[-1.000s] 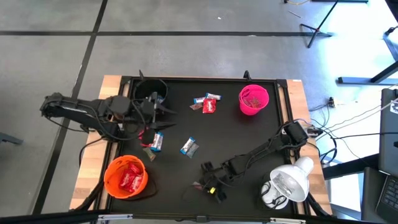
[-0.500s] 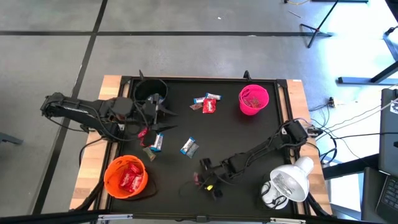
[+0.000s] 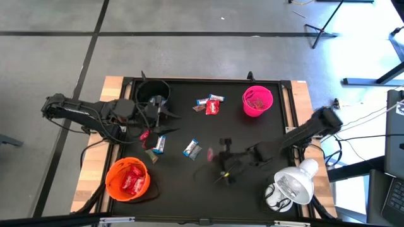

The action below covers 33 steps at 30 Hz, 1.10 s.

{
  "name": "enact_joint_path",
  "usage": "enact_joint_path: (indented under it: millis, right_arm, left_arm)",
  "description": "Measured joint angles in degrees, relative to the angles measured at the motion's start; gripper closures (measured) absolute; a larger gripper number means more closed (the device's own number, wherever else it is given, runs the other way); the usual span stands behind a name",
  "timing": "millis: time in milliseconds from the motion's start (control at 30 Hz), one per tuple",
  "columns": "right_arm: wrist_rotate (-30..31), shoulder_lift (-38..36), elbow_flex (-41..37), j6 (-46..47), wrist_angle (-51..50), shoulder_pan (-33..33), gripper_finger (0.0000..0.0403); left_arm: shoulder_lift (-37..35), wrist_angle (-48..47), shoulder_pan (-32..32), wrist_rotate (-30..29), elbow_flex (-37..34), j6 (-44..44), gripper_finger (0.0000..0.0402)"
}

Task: Sort candy
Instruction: Put the orange gummy into the pink bucket

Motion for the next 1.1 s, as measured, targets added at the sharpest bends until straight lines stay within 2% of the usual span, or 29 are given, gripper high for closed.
enact_joint_path:
  millis: [133,233,400,567,700,900,1100]
  right_arm:
    - [6.1,-8.3,0.0,0.8,-9.4,-2.3,0.0402]
    - [7.2,-15.0,0.0,1.9,-15.2,-5.8,0.0402]
    - [2.8,-25.0,0.0,1.9,-19.5,-15.0,0.0403]
    - [-3.0,-30.8,-0.9,1.9,-24.1,-26.8,0.0403]
    - [-8.9,-36.0,-8.5,1.8,-22.5,-36.4,0.0403]
    - [-19.7,-44.5,-24.2,1.9,-11.1,-51.8,0.0403]
    - [-21.1,-48.7,-28.9,3.1,-10.3,-61.5,0.0396]
  left_arm:
    - [0.0,-0.1,-1.0,0.0,0.0,0.0,0.0228]
    - [0.0,-0.1,-1.9,0.0,0.0,0.0,0.0228]
    - [0.0,-0.1,-3.1,-0.2,0.0,0.9,0.0228]
    - [0.0,-0.1,-3.7,-0.2,0.0,1.5,0.0228]
    - [0.0,-0.1,-4.1,-0.2,0.0,1.5,0.0228]
    - [0.0,0.0,-4.6,-0.8,-0.9,1.6,0.0228]
    - [0.0,0.1,-4.5,-1.8,-1.5,1.6,0.0228]
